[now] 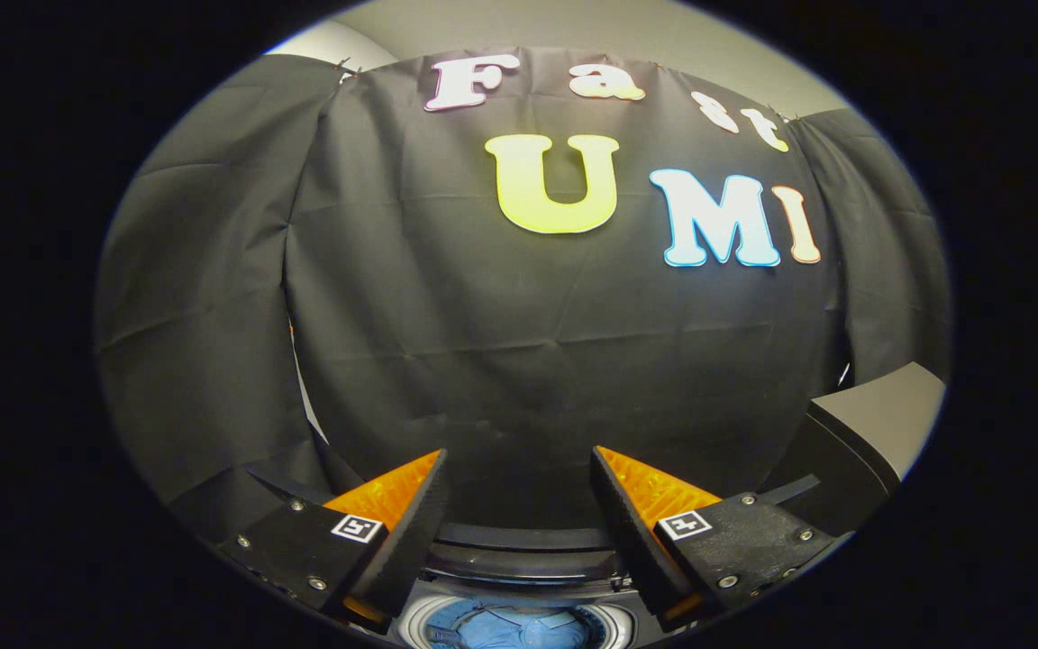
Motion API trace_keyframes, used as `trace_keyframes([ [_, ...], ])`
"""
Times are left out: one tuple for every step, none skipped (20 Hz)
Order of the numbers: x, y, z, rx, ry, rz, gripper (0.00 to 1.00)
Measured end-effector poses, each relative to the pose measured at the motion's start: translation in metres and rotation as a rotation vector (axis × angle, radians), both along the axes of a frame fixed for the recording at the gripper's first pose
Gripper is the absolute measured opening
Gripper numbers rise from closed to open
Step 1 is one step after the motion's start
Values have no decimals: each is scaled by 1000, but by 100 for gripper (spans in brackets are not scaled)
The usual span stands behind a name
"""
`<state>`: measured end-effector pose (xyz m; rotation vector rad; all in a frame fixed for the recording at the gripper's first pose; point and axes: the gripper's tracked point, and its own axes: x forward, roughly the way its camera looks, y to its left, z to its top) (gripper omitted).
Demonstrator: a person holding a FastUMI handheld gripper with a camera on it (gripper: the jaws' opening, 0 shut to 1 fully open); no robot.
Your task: Put the clothes into the washing machine and then close the washing machine lid.
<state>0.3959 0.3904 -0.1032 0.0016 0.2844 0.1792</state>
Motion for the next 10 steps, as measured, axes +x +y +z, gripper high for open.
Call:
trace_keyframes([
  [-6,0,0,-1,-3,2,96],
  [-10,-1,-1,-2,-5,5,96],
  [-14,-2,-3,-2,-7,9,96],
  [-17,-2,-3,-2,-12,14,95],
  [-23,-2,-4,-2,-14,18,95],
  [-27,-2,-6,-2,-15,21,95],
  [-31,-3,-7,-1,-16,24,95],
  [-34,-3,-8,-2,-15,27,95],
  [-37,-5,-10,-2,-16,29,95],
  [-41,-5,-10,-4,-18,31,95],
])
